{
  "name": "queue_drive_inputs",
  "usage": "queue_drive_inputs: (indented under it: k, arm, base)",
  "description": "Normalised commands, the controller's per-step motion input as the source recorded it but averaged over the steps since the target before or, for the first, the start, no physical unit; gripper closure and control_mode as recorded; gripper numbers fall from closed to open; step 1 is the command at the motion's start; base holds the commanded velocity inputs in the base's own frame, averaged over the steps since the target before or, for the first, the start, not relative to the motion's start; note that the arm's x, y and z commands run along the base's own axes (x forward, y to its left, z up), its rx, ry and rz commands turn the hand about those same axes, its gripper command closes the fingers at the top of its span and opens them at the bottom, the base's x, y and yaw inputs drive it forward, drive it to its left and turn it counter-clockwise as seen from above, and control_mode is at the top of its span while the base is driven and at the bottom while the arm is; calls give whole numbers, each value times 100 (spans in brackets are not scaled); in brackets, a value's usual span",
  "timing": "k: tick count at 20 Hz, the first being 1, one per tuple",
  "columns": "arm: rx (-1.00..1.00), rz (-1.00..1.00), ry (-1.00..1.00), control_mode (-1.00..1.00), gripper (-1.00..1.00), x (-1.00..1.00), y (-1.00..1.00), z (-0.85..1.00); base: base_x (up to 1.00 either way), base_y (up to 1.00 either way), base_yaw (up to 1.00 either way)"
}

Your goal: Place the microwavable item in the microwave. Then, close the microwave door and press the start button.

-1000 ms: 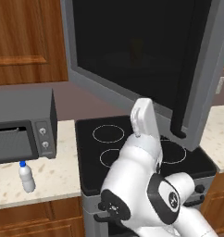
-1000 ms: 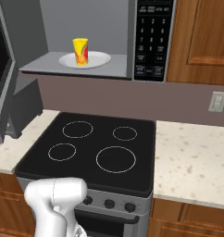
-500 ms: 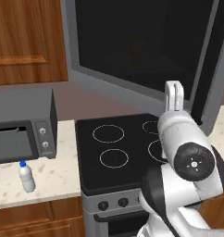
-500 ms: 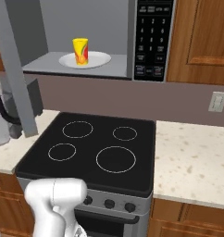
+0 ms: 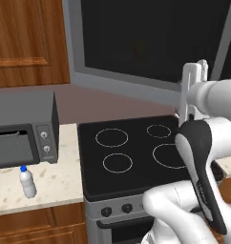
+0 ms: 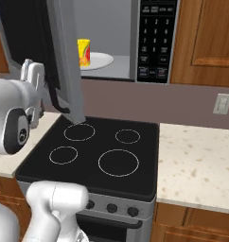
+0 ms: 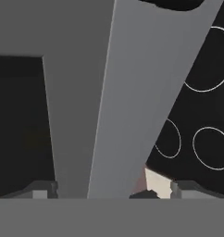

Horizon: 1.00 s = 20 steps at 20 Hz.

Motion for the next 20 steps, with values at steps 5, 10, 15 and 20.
queue_drive_inputs:
  k: [5,10,15,20]
  arm:
    - [11,15,11,-100,-100,83,-16,9]
    - [7,12,1,-100,-100,72,-9,1]
    - [1,5,0,-100,-100,60,-1,1]
    - [0,0,0,-100,-100,59,0,0]
  base:
    - [0,0,0]
    - [0,0,0]
    - [0,0,0]
    - [0,0,0]
